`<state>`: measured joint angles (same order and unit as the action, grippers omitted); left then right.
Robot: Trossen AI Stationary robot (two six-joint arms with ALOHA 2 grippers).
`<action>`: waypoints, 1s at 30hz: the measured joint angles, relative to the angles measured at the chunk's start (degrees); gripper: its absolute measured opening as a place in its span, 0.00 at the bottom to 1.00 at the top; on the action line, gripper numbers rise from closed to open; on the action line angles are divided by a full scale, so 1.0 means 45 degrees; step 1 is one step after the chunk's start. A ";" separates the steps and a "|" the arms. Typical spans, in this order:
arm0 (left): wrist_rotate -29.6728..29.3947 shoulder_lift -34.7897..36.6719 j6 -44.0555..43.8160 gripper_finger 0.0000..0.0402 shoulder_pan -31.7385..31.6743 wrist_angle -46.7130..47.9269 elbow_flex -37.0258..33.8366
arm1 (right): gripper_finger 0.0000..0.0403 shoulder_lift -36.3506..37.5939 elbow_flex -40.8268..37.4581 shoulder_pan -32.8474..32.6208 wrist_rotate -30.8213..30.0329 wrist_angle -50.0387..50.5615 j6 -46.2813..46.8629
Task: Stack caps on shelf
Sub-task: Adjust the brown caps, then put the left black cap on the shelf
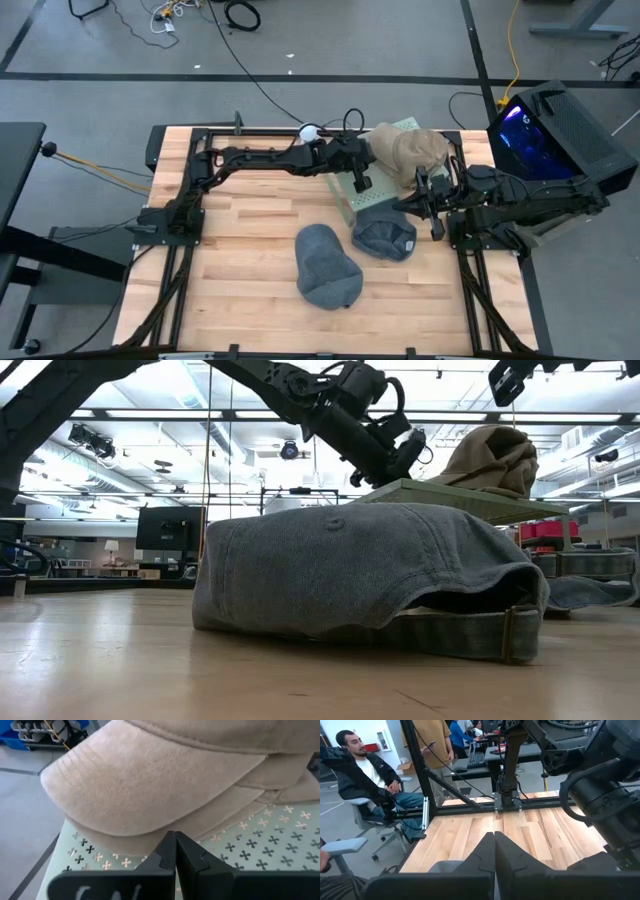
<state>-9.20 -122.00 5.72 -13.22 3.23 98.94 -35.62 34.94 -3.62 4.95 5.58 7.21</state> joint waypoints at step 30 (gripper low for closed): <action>-0.2989 0.2689 0.0093 0.00 0.6656 0.5703 -0.1106 | 0.00 -0.0409 -0.1786 -0.5021 -0.4791 -0.4544 -0.1481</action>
<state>-22.65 -109.90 6.14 16.73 28.89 93.96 -37.46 26.90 -26.21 -16.61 -14.87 0.55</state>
